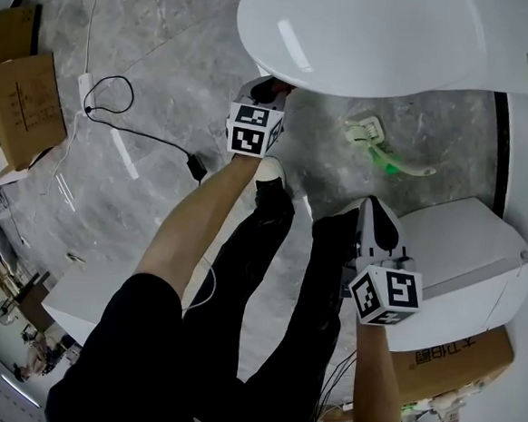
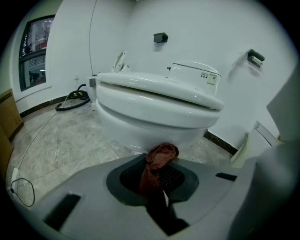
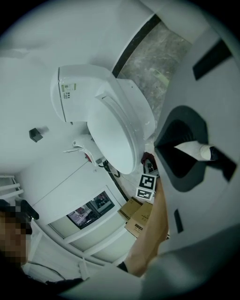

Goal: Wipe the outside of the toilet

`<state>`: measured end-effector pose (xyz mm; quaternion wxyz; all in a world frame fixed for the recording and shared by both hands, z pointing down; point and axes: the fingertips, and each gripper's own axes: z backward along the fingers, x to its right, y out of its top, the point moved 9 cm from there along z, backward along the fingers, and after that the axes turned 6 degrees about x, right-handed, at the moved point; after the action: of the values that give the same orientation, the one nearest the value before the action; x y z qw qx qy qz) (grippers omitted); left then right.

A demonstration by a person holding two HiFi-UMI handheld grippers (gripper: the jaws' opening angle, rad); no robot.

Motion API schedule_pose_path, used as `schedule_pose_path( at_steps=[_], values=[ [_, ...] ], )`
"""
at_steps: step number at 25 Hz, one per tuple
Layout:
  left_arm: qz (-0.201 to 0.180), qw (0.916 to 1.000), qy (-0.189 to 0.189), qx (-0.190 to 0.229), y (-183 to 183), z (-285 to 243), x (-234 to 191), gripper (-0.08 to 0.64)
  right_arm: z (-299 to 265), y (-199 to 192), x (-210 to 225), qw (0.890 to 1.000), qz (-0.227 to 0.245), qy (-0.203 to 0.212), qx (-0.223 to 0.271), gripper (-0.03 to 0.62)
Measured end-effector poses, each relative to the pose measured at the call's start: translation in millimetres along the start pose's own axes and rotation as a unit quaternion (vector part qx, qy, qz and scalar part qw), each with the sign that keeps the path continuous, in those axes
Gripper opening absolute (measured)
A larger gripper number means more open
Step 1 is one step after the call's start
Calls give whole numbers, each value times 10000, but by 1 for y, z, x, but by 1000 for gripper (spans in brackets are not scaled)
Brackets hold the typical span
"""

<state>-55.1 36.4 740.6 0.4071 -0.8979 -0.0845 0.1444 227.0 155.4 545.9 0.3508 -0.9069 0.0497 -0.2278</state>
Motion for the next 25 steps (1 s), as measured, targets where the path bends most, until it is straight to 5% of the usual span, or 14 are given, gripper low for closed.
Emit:
schedule_pose_path(
  at_steps=[17,25],
  values=[
    [-1285,9909,-389,-131,56,13,-99,55,-22,22,-66,9988,-220,-303,313,2],
    [-767,9967,-255,30,72,55,-118,57,1,36,-90,9949,-257,-639,737,2]
  ],
)
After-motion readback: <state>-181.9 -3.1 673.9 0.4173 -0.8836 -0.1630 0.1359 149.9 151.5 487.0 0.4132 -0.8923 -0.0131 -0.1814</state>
